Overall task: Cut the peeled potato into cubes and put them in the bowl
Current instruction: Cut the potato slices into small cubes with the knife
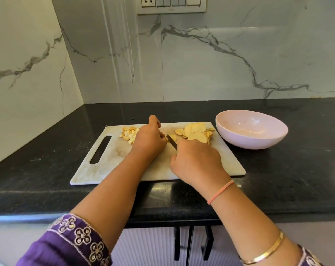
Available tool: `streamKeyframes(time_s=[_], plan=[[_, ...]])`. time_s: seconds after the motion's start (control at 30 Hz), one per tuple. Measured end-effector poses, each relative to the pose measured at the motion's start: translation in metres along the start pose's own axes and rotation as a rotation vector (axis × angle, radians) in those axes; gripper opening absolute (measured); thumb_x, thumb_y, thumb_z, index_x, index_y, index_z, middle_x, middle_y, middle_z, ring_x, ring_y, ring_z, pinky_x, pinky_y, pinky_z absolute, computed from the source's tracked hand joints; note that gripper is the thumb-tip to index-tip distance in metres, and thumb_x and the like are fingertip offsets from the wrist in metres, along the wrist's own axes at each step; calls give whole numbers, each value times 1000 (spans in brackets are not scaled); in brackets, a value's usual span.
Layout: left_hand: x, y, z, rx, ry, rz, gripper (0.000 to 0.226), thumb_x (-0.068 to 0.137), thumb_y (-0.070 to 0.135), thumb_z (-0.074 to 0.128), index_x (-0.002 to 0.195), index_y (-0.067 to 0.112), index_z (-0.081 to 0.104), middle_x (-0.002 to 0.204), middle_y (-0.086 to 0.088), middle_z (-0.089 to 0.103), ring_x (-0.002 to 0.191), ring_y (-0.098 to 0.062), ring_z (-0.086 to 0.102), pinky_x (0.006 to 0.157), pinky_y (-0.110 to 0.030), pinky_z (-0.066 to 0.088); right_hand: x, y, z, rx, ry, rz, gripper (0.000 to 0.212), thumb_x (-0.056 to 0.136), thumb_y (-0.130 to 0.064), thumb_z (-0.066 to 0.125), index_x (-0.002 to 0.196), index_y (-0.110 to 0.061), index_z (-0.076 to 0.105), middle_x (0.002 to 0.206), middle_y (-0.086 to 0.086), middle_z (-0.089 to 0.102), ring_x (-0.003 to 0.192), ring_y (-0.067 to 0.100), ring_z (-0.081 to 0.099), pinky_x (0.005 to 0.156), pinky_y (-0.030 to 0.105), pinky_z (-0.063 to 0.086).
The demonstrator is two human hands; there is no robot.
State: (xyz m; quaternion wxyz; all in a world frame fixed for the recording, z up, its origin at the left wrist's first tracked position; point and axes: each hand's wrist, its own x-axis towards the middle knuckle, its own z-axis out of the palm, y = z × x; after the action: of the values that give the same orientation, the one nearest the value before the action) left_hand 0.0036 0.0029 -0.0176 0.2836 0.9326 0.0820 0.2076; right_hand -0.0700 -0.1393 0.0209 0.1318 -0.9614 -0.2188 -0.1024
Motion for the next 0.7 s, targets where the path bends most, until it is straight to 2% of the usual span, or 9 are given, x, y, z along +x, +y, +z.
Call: streamKeyframes(time_s=[0.2, 0.3, 0.37, 0.43, 0.53, 0.7], plan=[[-6, 1, 0, 3, 26, 38, 28, 89, 10, 59, 103, 18, 36, 93, -4, 68, 80, -16, 62, 67, -23, 45, -14, 12, -12, -10, -15, 5, 26, 93, -30, 44, 70, -19, 40, 65, -4, 41, 56, 12, 36, 47, 26, 22], [-6, -1, -4, -8, 48, 29, 28, 90, 7, 57, 111, 15, 40, 97, -5, 67, 83, -17, 61, 69, -24, 45, -15, 18, -17, 53, 52, 22, 18, 93, -31, 43, 87, -18, 55, 66, -5, 41, 60, 15, 41, 47, 24, 24], [-6, -1, -5, -16, 62, 9, 30, 90, 3, 53, 115, 14, 41, 102, -5, 66, 86, -17, 60, 70, -24, 44, -12, 23, -16, 56, 94, 64, 22, 93, -30, 42, 91, -17, 59, 64, -6, 41, 59, 15, 40, 46, 24, 24], [-6, -1, -4, -18, 58, -3, 34, 89, -3, 49, 117, 14, 41, 108, -6, 66, 88, -16, 58, 70, -24, 43, -10, 28, -10, 36, 107, 113, 22, 93, -29, 42, 86, -15, 57, 64, -5, 40, 61, 18, 42, 48, 26, 25], [-6, -1, -3, -9, 46, -14, 39, 88, -7, 46, 120, 15, 40, 113, -6, 64, 90, -15, 56, 71, -24, 42, -7, 27, 1, 39, 70, 131, 20, 95, -30, 42, 81, -18, 49, 71, -1, 42, 71, 21, 43, 58, 28, 30], [-5, 3, -7, -21, 25, 3, 39, 89, 1, 51, 123, 18, 43, 119, -2, 62, 97, -14, 56, 75, -22, 42, -1, 20, 11, 60, 103, 44, 24, 95, -31, 42, 97, -17, 61, 66, -4, 41, 69, 21, 45, 58, 29, 32]])
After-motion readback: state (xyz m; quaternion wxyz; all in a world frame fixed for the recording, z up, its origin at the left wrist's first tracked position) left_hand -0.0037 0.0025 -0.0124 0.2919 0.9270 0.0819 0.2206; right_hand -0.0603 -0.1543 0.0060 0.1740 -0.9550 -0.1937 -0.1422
